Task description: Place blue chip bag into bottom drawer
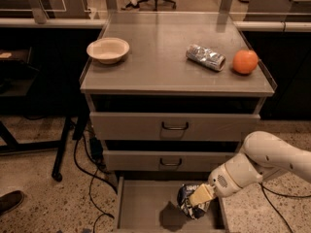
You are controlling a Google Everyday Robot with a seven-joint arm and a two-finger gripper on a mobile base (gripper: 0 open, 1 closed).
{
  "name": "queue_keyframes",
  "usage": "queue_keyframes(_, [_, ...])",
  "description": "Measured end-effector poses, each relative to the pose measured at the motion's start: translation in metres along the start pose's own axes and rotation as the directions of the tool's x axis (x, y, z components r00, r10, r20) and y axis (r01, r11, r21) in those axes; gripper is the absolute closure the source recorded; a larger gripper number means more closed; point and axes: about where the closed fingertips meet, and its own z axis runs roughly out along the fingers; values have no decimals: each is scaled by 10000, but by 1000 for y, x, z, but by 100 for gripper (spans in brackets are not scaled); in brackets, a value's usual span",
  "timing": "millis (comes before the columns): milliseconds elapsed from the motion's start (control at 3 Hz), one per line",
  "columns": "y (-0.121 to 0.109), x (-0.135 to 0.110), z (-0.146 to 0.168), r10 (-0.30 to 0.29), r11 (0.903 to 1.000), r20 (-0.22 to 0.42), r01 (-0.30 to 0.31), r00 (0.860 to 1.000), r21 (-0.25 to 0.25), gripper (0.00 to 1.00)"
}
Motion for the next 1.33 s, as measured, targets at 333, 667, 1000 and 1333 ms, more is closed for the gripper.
queue_keyframes(333, [-12,3,9,183,9971,432,-151,9989,-740,100])
queue_keyframes(667, [-52,1,27,677,9870,1260,-480,9897,-1531,100])
queue_keyframes(1000, [-95,0,55,1354,9638,1776,-880,9747,-2515,100])
queue_keyframes(1333, [-94,0,55,1340,9642,1768,-870,9751,-2507,100])
